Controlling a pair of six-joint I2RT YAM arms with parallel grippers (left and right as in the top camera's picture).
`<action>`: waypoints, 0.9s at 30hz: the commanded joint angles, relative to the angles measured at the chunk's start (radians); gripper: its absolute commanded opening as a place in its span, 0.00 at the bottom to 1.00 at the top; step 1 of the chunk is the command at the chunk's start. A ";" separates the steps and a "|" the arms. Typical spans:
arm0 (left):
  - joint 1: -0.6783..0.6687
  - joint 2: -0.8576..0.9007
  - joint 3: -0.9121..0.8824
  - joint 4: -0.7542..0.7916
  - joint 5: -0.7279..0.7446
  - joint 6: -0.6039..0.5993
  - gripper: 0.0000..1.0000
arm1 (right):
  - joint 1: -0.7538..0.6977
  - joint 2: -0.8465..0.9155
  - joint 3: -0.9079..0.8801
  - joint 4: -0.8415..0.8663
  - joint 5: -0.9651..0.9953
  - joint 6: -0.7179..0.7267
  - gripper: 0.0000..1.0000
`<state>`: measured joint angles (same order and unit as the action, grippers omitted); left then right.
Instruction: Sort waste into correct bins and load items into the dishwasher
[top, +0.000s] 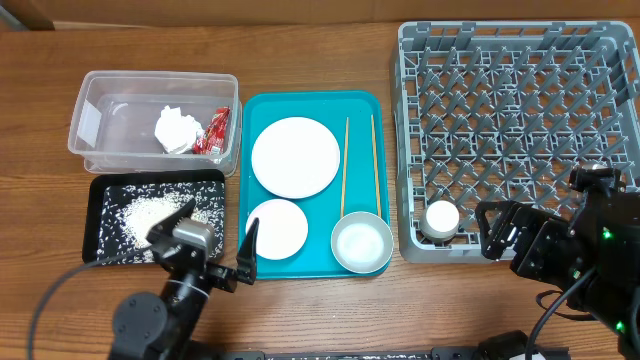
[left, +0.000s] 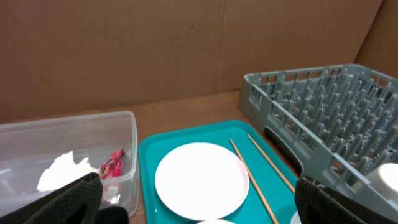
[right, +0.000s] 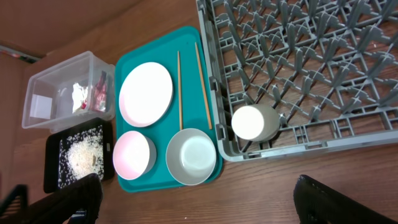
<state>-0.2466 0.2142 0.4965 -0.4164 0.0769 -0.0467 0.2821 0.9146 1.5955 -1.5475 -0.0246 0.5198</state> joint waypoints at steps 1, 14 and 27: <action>0.006 -0.105 -0.145 0.068 0.022 0.023 1.00 | -0.002 -0.001 0.001 0.004 0.008 0.001 1.00; 0.006 -0.211 -0.422 0.205 0.028 0.006 1.00 | -0.002 -0.001 0.001 0.004 0.008 0.001 1.00; 0.006 -0.209 -0.459 0.274 0.018 0.006 1.00 | -0.002 -0.001 0.001 0.004 0.008 0.001 1.00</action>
<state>-0.2466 0.0151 0.0509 -0.1486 0.0940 -0.0448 0.2821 0.9146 1.5955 -1.5475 -0.0246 0.5198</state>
